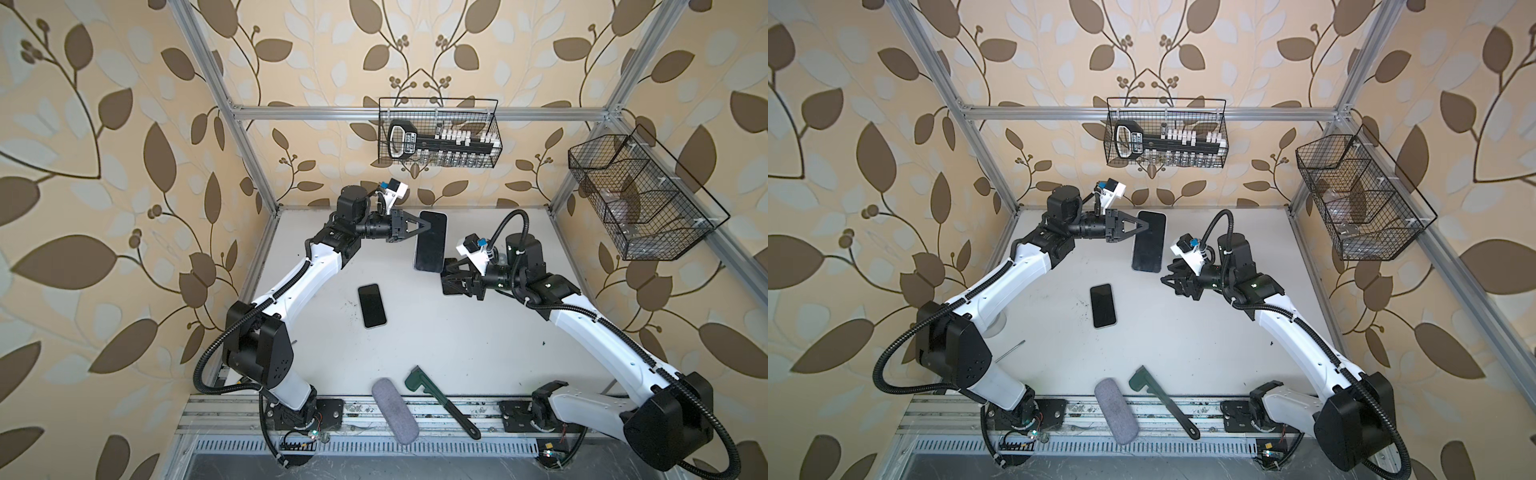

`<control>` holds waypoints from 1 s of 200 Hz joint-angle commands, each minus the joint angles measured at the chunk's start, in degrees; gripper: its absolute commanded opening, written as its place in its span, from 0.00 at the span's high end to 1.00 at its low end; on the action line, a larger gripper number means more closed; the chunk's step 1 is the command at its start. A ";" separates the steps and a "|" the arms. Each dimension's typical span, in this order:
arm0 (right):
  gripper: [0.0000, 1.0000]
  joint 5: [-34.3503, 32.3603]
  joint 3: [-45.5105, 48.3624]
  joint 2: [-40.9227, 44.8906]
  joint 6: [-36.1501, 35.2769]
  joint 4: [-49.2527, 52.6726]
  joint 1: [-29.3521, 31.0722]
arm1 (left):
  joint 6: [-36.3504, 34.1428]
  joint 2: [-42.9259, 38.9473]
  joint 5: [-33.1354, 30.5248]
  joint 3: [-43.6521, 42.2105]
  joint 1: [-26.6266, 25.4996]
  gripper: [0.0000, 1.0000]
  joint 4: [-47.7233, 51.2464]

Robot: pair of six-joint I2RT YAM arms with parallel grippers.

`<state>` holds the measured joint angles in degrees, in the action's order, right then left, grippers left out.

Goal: Take the phone out of the phone case

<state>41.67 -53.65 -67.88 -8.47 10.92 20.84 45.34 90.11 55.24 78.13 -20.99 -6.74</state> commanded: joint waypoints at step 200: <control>0.00 -7.82 9.87 1.54 37.09 -20.67 -4.41 | 23.68 -12.37 -39.01 -31.46 0.87 1.00 -34.78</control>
<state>34.46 -46.57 -67.51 22.02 -4.82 16.49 65.41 79.31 19.38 47.16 -20.18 -31.07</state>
